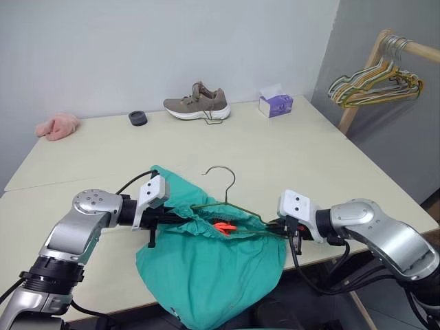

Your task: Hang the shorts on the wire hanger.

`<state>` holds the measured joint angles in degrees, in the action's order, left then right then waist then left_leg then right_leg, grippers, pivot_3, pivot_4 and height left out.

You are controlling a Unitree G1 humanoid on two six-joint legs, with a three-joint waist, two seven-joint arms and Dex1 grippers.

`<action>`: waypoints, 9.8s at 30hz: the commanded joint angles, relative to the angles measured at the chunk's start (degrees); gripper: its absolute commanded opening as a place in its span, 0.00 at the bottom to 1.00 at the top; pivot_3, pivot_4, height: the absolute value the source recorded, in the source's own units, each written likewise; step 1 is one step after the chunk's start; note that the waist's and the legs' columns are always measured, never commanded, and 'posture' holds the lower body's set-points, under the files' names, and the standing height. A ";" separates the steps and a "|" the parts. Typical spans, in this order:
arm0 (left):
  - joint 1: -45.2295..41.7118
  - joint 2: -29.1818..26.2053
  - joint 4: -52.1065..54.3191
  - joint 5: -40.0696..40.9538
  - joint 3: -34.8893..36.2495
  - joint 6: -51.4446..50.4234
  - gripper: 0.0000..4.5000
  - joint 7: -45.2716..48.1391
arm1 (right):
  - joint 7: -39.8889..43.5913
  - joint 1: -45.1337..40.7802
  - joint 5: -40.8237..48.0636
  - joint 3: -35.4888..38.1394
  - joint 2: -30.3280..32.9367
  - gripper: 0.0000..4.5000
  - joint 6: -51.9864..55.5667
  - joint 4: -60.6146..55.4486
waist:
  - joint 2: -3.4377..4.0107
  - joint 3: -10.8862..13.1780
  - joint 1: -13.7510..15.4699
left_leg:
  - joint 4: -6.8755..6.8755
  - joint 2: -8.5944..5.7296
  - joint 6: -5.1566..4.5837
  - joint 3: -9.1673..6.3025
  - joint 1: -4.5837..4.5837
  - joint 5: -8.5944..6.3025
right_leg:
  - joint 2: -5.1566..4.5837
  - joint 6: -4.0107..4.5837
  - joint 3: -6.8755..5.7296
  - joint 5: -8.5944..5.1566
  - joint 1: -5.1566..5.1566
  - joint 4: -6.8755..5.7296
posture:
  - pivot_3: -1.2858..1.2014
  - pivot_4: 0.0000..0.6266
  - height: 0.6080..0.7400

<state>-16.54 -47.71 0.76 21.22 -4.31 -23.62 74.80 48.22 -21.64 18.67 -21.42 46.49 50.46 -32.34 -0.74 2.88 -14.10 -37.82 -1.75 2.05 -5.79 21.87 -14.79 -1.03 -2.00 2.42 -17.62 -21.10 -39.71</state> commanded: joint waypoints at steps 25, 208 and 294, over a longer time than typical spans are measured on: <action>-3.84 -1.39 -3.23 2.15 1.30 0.20 0.25 4.81 | 0.90 -3.47 -3.34 1.20 -4.53 0.00 -9.52 -1.43 | 0.02 0.01 -0.11 | 0.00 0.00 0.00 0.00 0.00 0.00 | 0.00 0.00 0.00 0.00 -0.02 0.00 | 0.41 0.00 1.00; -5.67 -1.00 -6.08 -26.65 -3.84 27.85 0.00 -20.98 | -8.29 1.74 -9.33 -3.44 -17.12 0.19 -7.57 18.12 | -0.08 -0.07 1.55 | -0.06 -0.05 -0.01 -0.06 -0.06 0.01 | -0.01 -0.08 -0.05 0.05 0.02 -0.18 | 0.42 0.00 1.00; -40.37 42.65 -6.48 -1.65 -14.11 1.55 0.99 -14.49 | -28.90 -10.89 -2.49 54.84 17.22 0.00 30.66 51.94 | 0.77 0.33 -9.78 | 0.15 -0.66 -1.17 1.42 -1.05 -0.81 | -0.24 -1.02 1.02 -0.42 1.61 1.11 | 0.33 0.06 1.00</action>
<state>-55.11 -5.07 -6.36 17.37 -19.33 -20.61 58.31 18.81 -31.26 15.46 33.36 62.41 79.98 20.07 0.03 3.20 -23.88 -37.67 -2.41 0.89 -4.32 20.81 -15.61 -1.27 -3.07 3.51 -18.03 -19.48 -38.58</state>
